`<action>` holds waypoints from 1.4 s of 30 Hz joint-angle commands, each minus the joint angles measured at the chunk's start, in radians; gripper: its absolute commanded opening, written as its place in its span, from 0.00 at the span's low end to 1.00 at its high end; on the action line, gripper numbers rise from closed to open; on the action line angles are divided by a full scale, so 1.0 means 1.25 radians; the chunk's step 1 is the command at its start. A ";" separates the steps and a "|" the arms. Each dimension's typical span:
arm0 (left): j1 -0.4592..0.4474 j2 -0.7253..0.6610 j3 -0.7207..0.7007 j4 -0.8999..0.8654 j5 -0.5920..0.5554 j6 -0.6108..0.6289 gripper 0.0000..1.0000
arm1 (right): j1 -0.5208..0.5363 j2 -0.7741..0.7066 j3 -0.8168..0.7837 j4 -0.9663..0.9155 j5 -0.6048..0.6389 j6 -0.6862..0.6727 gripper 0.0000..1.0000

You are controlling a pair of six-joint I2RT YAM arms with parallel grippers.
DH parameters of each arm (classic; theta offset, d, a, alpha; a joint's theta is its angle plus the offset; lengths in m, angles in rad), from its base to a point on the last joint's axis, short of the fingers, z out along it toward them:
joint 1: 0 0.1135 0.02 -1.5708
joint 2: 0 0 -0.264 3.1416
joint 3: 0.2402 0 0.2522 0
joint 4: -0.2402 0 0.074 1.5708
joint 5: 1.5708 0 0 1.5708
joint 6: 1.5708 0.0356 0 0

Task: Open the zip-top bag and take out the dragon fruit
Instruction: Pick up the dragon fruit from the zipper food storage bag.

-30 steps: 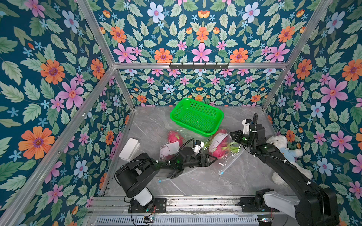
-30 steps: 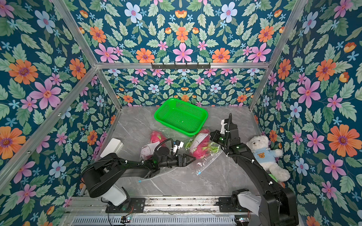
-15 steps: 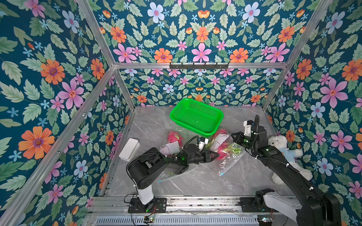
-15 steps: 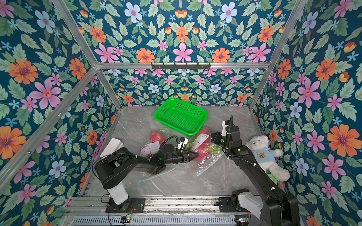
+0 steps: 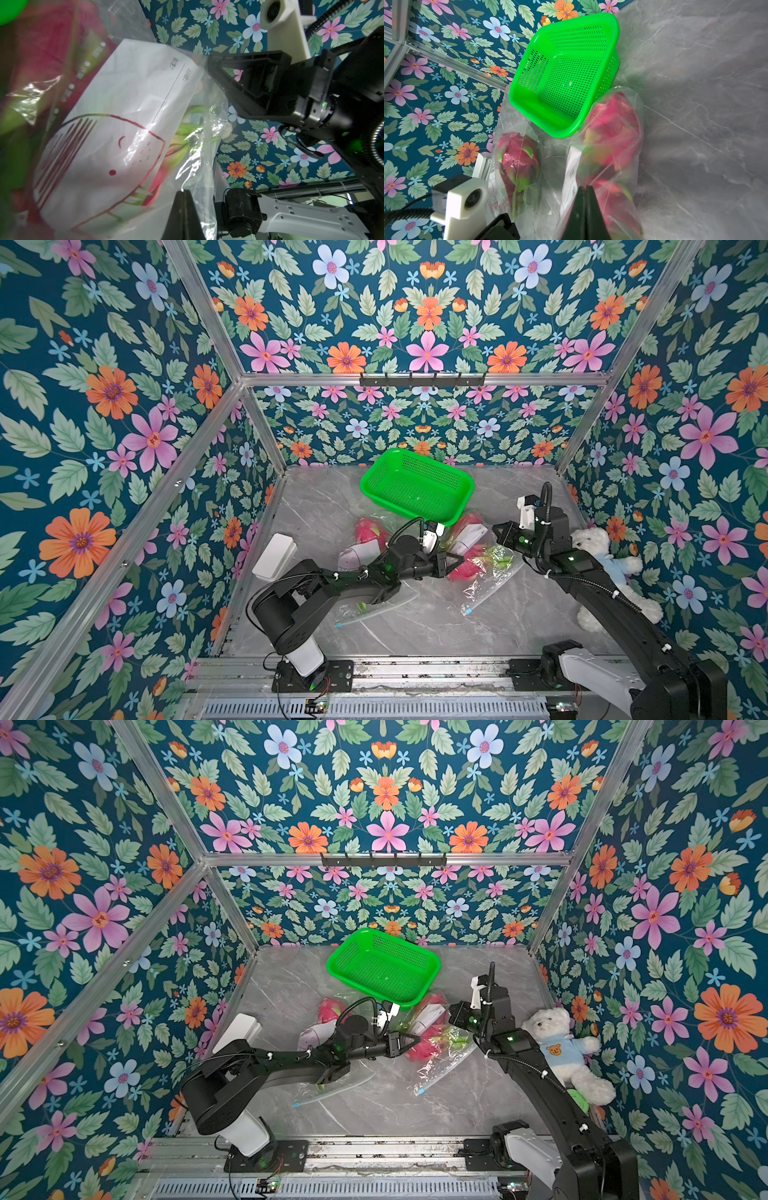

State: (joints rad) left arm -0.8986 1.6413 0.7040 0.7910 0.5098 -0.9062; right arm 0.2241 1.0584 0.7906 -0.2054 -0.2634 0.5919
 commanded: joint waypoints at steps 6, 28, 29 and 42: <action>-0.037 -0.038 -0.123 0.016 -0.047 -0.125 0.97 | 0.000 0.040 0.038 0.027 0.018 0.010 0.00; -0.155 0.268 -0.113 0.673 -0.264 -0.452 0.82 | 0.000 -0.016 -0.020 0.051 0.048 0.033 0.00; -0.156 0.264 -0.113 0.673 -0.262 -0.447 0.74 | 0.001 -0.019 -0.021 0.048 0.051 0.032 0.00; -0.049 0.152 -0.101 0.519 -0.120 -0.382 0.00 | 0.001 -0.061 0.005 -0.056 0.059 -0.057 0.00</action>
State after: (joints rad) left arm -1.0000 1.8622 0.5610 1.4796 0.2680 -1.4220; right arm 0.2222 0.9974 0.7818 -0.2371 -0.1802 0.5743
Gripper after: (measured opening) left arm 0.053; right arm 0.050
